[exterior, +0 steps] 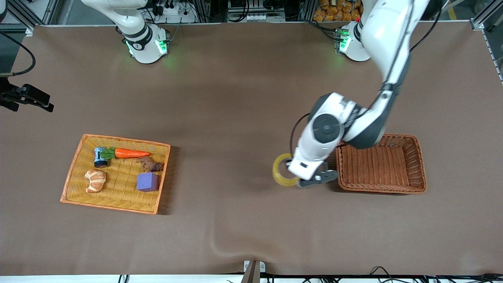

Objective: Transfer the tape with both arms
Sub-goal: 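Carry the tape roll into the brown basket with the left gripper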

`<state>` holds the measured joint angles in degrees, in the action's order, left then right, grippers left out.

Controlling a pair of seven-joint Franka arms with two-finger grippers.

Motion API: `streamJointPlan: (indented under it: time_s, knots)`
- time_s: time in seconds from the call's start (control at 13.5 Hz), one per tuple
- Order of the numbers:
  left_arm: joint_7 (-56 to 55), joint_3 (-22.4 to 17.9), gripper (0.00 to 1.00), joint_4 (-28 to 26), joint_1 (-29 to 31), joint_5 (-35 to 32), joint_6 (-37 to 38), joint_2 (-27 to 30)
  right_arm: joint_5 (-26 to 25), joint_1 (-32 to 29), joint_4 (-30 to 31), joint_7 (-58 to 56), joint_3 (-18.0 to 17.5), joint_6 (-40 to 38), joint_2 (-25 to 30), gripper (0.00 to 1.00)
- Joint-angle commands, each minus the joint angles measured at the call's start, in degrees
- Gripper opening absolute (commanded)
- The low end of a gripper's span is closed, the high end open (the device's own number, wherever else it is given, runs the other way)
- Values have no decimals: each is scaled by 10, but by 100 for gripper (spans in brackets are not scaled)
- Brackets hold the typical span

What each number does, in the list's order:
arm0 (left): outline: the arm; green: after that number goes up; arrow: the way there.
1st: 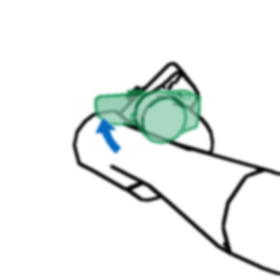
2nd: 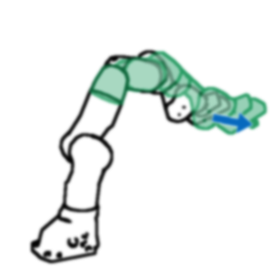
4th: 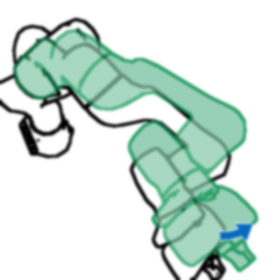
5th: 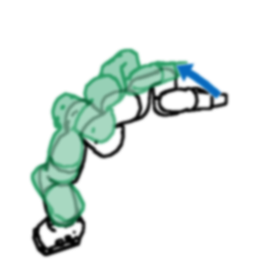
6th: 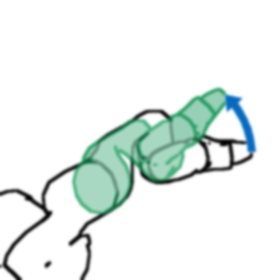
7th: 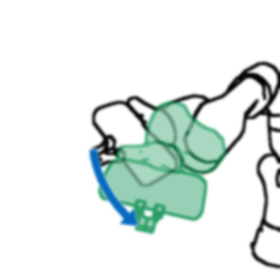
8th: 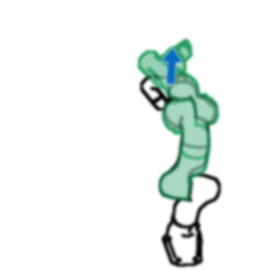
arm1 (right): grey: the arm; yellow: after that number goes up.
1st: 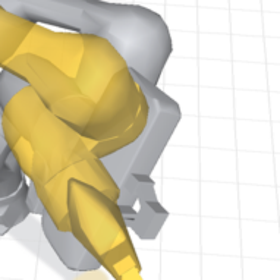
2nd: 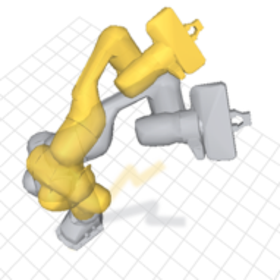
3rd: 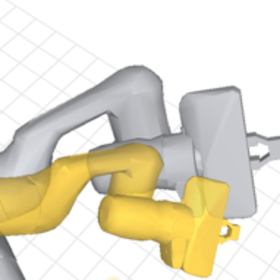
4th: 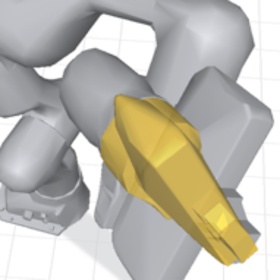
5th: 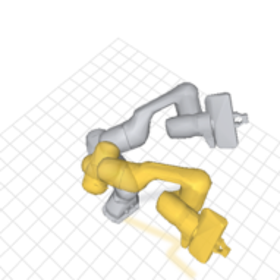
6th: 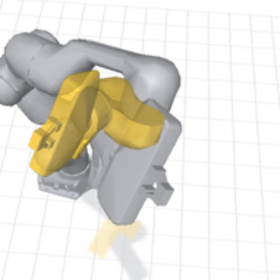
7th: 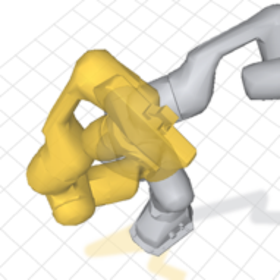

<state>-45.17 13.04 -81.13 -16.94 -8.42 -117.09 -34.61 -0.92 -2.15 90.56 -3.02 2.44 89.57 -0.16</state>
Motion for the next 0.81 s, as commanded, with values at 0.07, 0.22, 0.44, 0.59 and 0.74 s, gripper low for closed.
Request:
streamJointPlan:
  time_s: [0.07,0.22,0.44,0.59,0.74]
  knots:
    - [88,9,0,-49,94,-7,68,66,-3,-14,-2,-6,-9,11,0,100]
    - [140,9,0,-88,145,-6,75,77,0,-14,-1,-1,-9,10,0,100]
    - [196,9,0,-132,216,-9,52,69,21,-18,-1,-2,-9,12,-1,100]
    - [295,9,0,-179,279,-8,-12,66,20,-21,-1,-4,-9,11,-1,100]
    - [343,11,0,-226,311,-7,-78,65,20,-18,-2,-6,-9,12,-1,100]
